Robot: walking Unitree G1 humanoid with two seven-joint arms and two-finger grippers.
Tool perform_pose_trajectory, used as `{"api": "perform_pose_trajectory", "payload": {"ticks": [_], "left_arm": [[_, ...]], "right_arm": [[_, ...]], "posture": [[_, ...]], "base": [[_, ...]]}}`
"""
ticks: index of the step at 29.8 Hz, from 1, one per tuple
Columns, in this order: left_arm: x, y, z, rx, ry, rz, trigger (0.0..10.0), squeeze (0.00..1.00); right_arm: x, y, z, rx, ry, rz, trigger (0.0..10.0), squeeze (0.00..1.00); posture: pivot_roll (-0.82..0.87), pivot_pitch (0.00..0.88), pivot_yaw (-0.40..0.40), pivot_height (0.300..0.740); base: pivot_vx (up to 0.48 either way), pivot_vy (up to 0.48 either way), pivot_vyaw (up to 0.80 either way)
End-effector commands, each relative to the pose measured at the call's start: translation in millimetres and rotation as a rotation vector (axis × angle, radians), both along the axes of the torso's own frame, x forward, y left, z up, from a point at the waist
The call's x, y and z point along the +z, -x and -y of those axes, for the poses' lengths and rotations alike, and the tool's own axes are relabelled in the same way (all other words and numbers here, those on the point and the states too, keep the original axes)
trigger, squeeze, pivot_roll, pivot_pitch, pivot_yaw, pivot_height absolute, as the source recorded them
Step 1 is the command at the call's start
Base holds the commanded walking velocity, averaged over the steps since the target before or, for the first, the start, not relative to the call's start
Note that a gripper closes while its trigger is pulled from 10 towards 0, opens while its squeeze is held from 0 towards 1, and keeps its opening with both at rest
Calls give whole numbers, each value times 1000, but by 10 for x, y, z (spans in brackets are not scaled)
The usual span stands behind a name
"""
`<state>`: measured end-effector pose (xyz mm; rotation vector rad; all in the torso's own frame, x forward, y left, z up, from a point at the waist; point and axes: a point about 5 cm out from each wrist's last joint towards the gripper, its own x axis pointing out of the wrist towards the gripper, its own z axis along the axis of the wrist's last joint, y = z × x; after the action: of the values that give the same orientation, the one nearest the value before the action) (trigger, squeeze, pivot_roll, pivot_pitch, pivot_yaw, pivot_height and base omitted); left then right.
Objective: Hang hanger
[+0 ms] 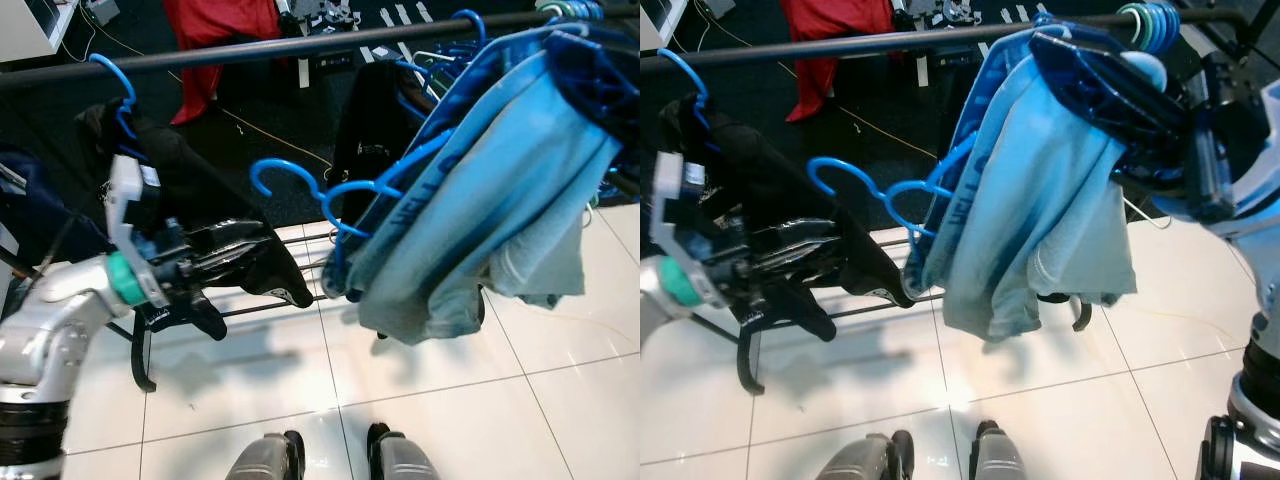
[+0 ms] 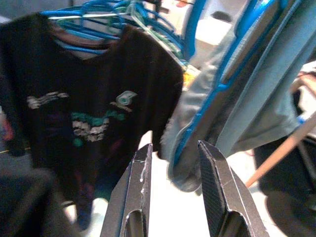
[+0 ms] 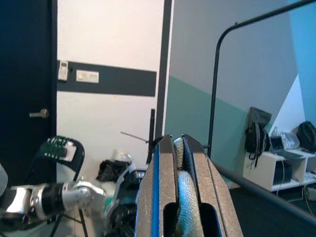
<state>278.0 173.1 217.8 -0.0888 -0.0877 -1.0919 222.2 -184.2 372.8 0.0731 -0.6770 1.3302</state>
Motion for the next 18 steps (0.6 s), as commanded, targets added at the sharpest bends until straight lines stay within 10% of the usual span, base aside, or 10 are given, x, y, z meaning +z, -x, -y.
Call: {"api": "perform_pose_trajectory", "payload": {"ticks": [1, 18], "left_arm": [[11, -33, 109, -5, 31, -2, 10000, 0], [240, -102, 129, 34, 243, 35, 10000, 0]], "right_arm": [[71, 40, -3, 49, -36, 37, 10000, 0], [89, -37, -50, 113, -86, -12, 10000, 0]], "posture": [[-135, 114, 119, 740], [-142, 100, 97, 740]], "base": [[0, 0, 0], [0, 0, 0]]}}
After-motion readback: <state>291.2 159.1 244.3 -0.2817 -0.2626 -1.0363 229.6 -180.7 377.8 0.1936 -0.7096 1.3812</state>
